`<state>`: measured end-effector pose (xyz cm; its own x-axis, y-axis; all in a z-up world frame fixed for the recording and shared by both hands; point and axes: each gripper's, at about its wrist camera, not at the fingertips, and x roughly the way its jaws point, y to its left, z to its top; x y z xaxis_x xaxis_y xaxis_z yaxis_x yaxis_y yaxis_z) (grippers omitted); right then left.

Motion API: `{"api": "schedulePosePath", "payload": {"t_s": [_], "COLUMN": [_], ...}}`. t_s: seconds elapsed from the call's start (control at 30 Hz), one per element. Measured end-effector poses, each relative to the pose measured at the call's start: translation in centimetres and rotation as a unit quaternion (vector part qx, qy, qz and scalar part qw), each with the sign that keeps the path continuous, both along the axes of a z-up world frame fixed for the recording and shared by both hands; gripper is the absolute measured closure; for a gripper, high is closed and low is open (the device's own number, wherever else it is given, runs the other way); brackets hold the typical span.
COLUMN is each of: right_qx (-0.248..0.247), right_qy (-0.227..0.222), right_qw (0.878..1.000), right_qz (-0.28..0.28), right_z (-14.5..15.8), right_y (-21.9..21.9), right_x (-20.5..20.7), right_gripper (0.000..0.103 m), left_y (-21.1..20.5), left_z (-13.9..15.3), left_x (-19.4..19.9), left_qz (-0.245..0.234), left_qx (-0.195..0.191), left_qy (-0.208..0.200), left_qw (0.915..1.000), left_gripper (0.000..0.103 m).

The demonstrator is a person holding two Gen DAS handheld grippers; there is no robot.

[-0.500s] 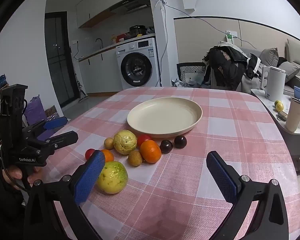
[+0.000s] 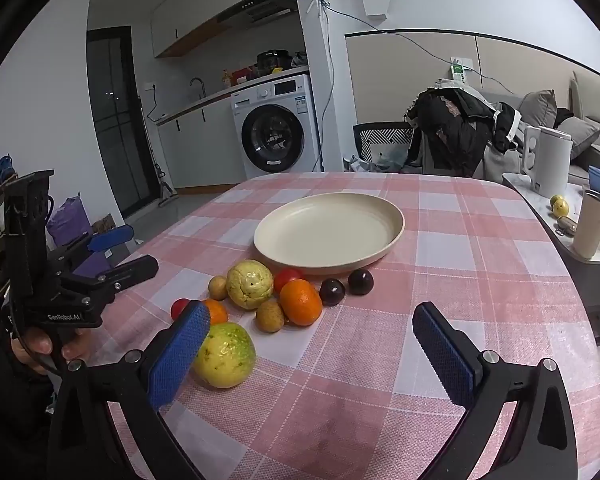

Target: Organize fruits

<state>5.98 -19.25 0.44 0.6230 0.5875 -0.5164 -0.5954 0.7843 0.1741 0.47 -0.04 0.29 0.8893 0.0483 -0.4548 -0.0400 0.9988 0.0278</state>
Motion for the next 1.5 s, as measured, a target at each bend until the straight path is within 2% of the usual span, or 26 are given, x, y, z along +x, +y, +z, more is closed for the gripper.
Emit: {"api": "schedulePosePath", "payload": {"t_s": [1.5], "right_qx": [0.001], "right_qy": [0.002], "right_qw": [1.000], "right_qz": [-0.001], "right_z": [0.0], "right_y": [-0.3], "right_x": [0.1], "right_gripper": [0.000], "left_y": [-1.0], "left_z": [0.1], "left_x": [-0.4], "left_qz": [-0.017], "left_qx": [0.006], "left_qy": [0.001], "left_qw": [0.9998], "left_gripper": [0.001]}}
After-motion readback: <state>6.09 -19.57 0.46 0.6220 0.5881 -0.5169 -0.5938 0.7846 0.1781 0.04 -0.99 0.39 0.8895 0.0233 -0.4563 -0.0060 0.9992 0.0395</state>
